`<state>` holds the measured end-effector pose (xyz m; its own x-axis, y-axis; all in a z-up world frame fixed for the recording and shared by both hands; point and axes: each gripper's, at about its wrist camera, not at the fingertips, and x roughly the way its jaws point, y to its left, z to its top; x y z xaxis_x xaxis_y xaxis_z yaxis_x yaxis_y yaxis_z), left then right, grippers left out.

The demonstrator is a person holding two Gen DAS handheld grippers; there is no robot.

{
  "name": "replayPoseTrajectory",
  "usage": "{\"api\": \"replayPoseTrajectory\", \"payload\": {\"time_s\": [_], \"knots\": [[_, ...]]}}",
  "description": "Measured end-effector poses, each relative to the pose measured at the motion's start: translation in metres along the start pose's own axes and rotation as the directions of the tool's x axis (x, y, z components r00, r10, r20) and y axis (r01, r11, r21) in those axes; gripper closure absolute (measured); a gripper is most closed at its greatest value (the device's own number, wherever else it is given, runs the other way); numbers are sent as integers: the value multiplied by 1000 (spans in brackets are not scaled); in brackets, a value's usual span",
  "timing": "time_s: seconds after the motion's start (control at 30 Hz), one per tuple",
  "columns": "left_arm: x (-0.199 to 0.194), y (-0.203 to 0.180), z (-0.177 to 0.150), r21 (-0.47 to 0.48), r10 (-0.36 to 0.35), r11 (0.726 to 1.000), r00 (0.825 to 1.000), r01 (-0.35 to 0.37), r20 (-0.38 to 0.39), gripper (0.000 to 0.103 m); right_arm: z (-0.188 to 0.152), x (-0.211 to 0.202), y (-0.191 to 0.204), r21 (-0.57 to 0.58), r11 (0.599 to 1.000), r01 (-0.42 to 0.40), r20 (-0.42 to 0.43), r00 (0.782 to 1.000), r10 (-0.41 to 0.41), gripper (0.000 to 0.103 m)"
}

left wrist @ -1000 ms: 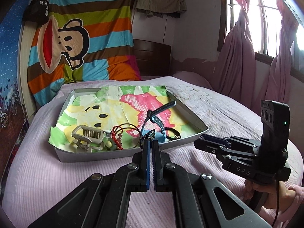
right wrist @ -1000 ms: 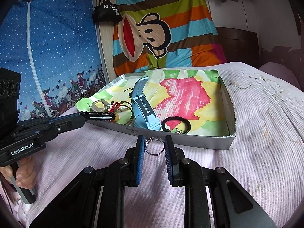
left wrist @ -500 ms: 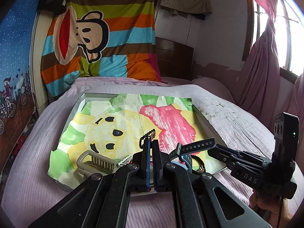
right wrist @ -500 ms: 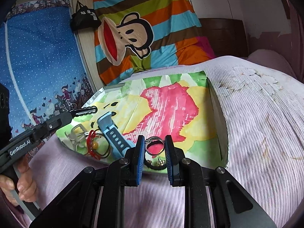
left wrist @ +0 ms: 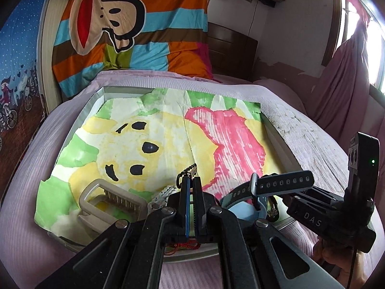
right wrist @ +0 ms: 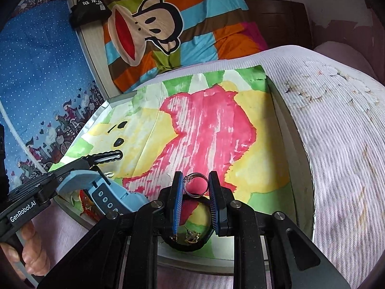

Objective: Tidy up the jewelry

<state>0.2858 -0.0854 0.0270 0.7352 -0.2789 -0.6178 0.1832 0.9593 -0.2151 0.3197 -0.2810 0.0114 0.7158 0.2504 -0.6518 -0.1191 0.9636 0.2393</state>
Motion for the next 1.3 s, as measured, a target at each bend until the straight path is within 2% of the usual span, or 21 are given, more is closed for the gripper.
{"api": "replayPoseTrajectory", "payload": {"time_s": [0.23, 0.37, 0.5, 0.6, 0.67, 0.7, 0.77, 0.8, 0.83, 0.87, 0.97, 1.03, 1.23, 1.3], "knots": [[-5, 6, -7, -39, -32, 999, 999, 33, 15, 100, -6, -2, 1, 1, 1000, -15, 13, 1000, 15, 83], [-8, 9, -9, -47, -36, 998, 999, 37, 28, 100, -8, -12, -3, -3, 1000, -16, 48, 999, 17, 62], [-15, 13, -11, -56, -41, 997, 998, 44, 54, 100, -9, -24, -4, -9, 1000, -14, 83, 996, 15, 58], [-21, 15, -12, -51, -39, 998, 996, 43, 74, 94, -10, -33, -7, -10, 1000, -10, 110, 994, 11, 52], [-25, 16, -13, -49, -39, 998, 996, 43, 86, 89, -10, -38, -7, -11, 1000, -10, 123, 992, 11, 48], [-27, 16, -13, -46, -37, 998, 995, 41, 91, 83, -11, -41, -7, -12, 1000, -9, 131, 991, 10, 47], [-32, 15, -15, -38, -19, 999, 994, 24, 110, 67, -12, -47, -8, -13, 1000, -5, 149, 989, 7, 42], [-35, 15, -16, -33, -6, 999, 992, 10, 126, 52, -13, -49, -8, -10, 1000, -1, 159, 987, 2, 41], [-38, 14, -18, -29, 8, 1000, 990, -4, 143, 43, -14, -52, -9, -7, 1000, 1, 169, 986, 0, 36], [-42, 14, -19, -25, 15, 1000, 987, -11, 157, 41, -15, -55, -9, -4, 1000, -2, 177, 984, 3, 30], [-50, 15, -24, -19, 32, 999, 984, -29, 173, 34, -19, -65, -8, -15, 1000, 1, 202, 979, 2, 23], [-58, 15, -28, -23, 50, 999, 979, -46, 197, 18, -23, -73, -6, -29, 1000, 8, 223, 975, -2, 18], [-83, 20, -40, -31, 78, 997, 964, -72, 254, 0, -34, -101, 1, -43, 999, 3, 286, 958, 9, 8], [-92, 21, -44, -40, 75, 997, 958, -66, 277, 0, -38, -111, 5, -52, 999, 1, 308, 951, 15, 2]]}}
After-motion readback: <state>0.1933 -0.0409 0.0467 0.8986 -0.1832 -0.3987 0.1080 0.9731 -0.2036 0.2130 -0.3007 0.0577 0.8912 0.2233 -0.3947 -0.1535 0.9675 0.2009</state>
